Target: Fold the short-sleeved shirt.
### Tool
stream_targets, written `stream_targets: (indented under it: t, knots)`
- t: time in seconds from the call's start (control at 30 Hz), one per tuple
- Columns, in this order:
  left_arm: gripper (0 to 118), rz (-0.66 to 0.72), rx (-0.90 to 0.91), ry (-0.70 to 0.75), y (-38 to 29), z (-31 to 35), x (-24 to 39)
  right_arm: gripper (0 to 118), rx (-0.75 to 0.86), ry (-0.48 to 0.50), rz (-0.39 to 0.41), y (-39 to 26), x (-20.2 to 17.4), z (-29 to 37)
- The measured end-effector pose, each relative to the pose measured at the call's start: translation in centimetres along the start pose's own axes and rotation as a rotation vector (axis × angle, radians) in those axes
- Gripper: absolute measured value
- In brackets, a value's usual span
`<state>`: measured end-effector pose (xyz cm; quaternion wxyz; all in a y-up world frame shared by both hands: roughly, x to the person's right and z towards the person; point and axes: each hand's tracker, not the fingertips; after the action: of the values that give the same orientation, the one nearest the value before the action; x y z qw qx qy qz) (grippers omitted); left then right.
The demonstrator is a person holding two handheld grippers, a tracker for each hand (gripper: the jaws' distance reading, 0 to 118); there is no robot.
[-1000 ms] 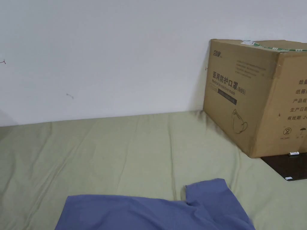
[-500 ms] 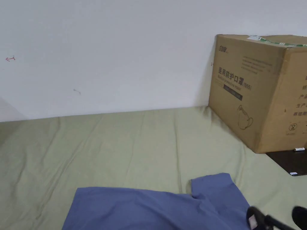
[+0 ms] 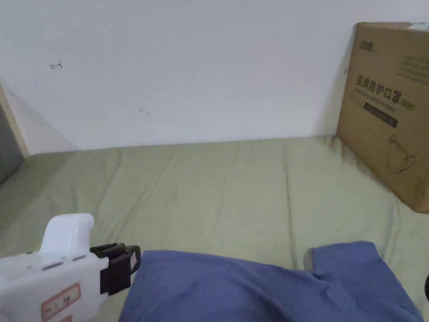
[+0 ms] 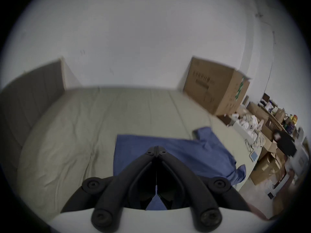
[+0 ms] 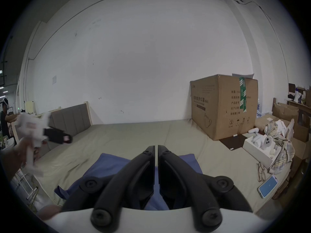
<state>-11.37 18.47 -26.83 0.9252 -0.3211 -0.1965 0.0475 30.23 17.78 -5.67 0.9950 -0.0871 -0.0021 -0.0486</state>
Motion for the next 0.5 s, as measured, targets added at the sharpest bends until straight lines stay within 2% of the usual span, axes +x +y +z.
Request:
stream_targets:
  t: [0.1, 0.2, 0.23, 0.27, 0.33, 0.37, 0.4, 0.5]
  knots:
    - [0, 0.038, -0.14, 0.035, 2.3, -8.2, -4.7, 3, -0.055, 0.002, -0.005, -0.8, 0.7, -1.3]
    - [2, 0.01, -0.212, 0.097, 2.7, -14.8, -8.3, 3, -0.094, -0.013, 0.009, -2.0, 1.5, -2.6]
    - [10, 0.008, -0.234, 0.116, 2.5, -16.5, -8.6, 3, -0.112, -0.017, 0.01, -2.3, 1.7, -3.1]
    - [37, 0.016, -0.242, 0.12, 2.3, -18.2, -9.3, 3, -0.126, -0.019, 0.01, -2.6, 1.8, -3.4]
    - [110, 0.062, -0.3, 0.114, 1.5, -21.7, -11.0, 3, -0.153, -0.019, 0.006, -3.1, 2.2, -4.3]
    - [115, 0.079, -0.325, 0.112, 0.9, -23.0, -11.2, 3, -0.163, -0.017, 0.007, -3.3, 2.4, -4.6]
    - [111, 0.096, -0.281, 0.096, 0.7, -23.3, -11.5, 3, -0.176, -0.017, 0.011, -3.5, 2.4, -4.9]
    - [112, 0.088, -0.338, 0.176, -0.2, -26.9, -12.3, 3, -0.209, -0.023, 0.017, -4.1, 2.9, -5.8]
